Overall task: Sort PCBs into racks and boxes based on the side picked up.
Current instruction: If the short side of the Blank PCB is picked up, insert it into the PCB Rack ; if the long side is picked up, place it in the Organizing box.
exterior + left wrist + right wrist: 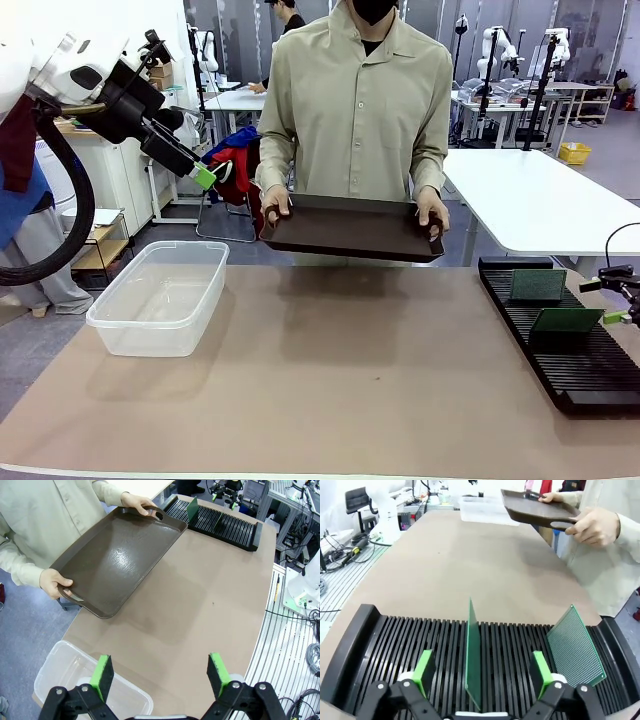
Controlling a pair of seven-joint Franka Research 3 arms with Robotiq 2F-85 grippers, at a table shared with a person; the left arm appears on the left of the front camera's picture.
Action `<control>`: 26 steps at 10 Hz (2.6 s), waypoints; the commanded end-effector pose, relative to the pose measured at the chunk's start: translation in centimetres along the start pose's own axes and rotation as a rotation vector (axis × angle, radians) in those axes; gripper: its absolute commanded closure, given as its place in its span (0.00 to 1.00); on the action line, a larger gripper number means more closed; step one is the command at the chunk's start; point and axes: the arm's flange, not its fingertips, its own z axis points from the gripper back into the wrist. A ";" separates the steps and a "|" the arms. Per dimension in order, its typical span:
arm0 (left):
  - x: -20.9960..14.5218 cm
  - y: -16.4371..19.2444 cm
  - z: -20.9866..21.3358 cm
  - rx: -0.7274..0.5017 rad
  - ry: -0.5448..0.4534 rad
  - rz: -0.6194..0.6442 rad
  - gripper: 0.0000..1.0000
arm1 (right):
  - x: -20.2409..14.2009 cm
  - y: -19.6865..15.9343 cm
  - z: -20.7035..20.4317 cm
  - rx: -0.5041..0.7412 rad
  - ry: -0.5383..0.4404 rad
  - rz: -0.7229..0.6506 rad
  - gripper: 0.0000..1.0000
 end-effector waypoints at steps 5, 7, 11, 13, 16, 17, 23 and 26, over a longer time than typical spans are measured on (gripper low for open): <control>-0.1 -0.1 0.0 -0.006 0.002 0.002 0.00 | 1.3 0.2 0.1 -0.022 0.027 -0.020 0.00; -0.1 -0.1 0.0 -0.006 0.002 0.002 0.00 | 1.3 0.2 0.1 -0.022 0.027 -0.020 0.00; -0.1 -0.1 0.0 -0.006 0.002 0.002 0.00 | 6.5 2.9 -1.3 -0.106 0.097 -0.061 0.00; -0.1 -0.1 0.0 -0.006 0.002 0.002 0.00 | 9.8 4.8 -1.5 -0.170 0.145 -0.145 0.00; -0.1 -0.1 0.0 -0.006 0.002 0.002 0.00 | 15.0 7.3 -1.1 -0.204 0.259 -0.190 0.00; -0.1 -0.1 0.0 -0.006 0.002 0.002 0.00 | 16.9 8.0 -0.6 -0.218 0.293 -0.181 0.00; -0.1 -0.1 0.0 -0.006 0.002 0.002 0.00 | 22.3 11.0 2.4 -0.261 0.291 -0.183 0.00; -0.1 -0.1 0.0 -0.006 0.002 0.002 0.00 | 23.0 11.3 3.7 -0.342 0.247 -0.146 0.00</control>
